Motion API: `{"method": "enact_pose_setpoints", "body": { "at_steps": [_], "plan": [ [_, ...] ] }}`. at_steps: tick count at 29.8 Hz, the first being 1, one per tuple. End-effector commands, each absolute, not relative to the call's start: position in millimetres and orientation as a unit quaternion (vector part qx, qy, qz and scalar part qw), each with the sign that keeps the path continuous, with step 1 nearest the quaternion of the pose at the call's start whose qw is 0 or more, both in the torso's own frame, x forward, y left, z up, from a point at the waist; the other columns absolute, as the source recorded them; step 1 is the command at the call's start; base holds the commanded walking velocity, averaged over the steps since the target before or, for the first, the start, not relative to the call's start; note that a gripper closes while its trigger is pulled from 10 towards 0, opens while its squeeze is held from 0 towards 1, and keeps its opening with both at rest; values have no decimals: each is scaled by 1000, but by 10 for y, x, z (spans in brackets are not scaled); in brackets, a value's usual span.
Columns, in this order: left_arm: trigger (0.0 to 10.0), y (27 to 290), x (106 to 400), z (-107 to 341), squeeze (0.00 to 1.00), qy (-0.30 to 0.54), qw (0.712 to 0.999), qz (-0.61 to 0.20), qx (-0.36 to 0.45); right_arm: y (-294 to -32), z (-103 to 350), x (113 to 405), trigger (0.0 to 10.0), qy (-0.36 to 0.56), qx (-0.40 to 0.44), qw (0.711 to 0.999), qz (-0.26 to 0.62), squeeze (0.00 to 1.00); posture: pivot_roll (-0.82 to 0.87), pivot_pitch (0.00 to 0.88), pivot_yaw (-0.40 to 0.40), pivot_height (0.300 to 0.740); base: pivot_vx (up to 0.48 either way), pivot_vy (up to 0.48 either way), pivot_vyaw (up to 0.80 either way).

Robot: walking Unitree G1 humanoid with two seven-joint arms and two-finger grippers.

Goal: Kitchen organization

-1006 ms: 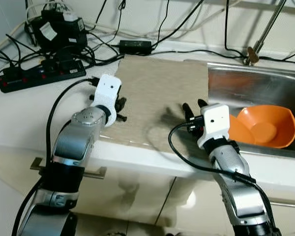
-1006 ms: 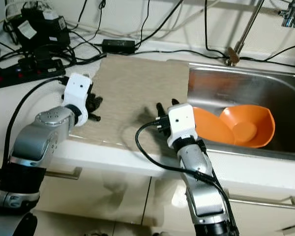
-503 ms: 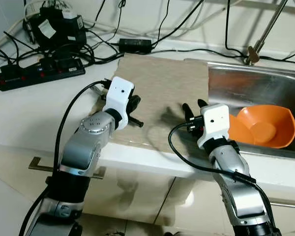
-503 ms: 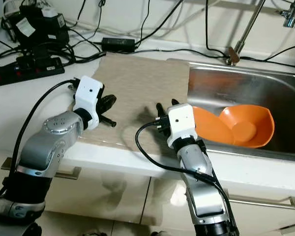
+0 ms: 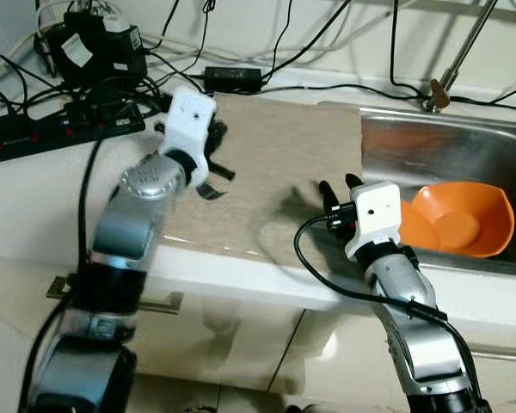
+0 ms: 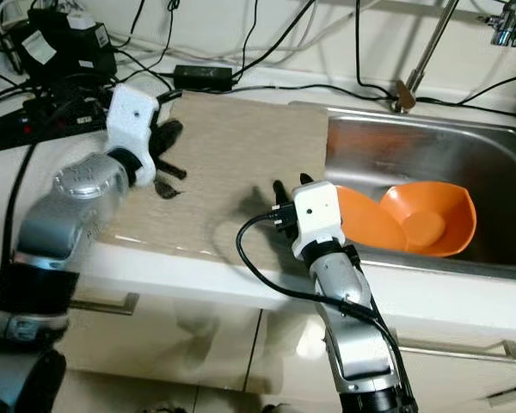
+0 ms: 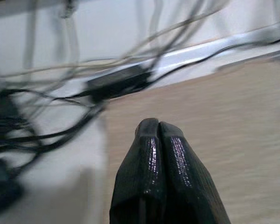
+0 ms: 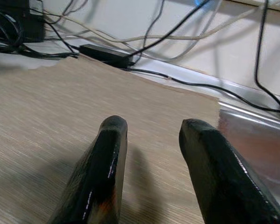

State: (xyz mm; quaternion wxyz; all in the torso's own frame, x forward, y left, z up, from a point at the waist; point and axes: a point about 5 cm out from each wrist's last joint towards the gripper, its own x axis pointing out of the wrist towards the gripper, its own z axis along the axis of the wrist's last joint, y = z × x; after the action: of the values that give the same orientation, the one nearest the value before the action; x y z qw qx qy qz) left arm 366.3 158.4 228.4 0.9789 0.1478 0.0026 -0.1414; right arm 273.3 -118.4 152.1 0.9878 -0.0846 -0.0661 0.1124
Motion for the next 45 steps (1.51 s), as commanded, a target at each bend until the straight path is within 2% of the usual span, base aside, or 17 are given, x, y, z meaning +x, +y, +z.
{"method": "enact_pose_setpoints", "body": {
  "at_steps": [1, 15, 27, 38, 45],
  "plan": [
    [10000, 1649, 3705, 2222, 0, 13, 979, -135, 153, -1208, 1550, 2742, 10000, -69, -83, 988, 107, 0, -10, 16, -50, 732, 0, 0, 0],
    [10000, 2009, 3964, 1910, 0, 76, 973, -89, 201, -1200, 1560, 2758, 10000, -71, -86, 987, 116, 0, -11, 6, -65, 732, 0, 0, 0],
    [10000, 1910, 3952, 1878, 0, 89, 970, -103, 204, -1218, 1553, 2734, 10000, -70, -88, 987, 111, 0, -20, 0, -53, 732, 0, 0, 0],
    [10000, 1869, 3789, 1946, 0, 108, 969, -101, 200, -1202, 1537, 2736, 10000, -68, -85, 988, 113, 0, -2, 0, -54, 732, 0, 0, 0],
    [10000, 1723, 3658, 1896, 0, 137, 964, -136, 184, -1191, 1538, 2740, 10000, -68, -84, 987, 117, 0, 1, 3, -58, 732, 0, 0, 0]
  ]
}}
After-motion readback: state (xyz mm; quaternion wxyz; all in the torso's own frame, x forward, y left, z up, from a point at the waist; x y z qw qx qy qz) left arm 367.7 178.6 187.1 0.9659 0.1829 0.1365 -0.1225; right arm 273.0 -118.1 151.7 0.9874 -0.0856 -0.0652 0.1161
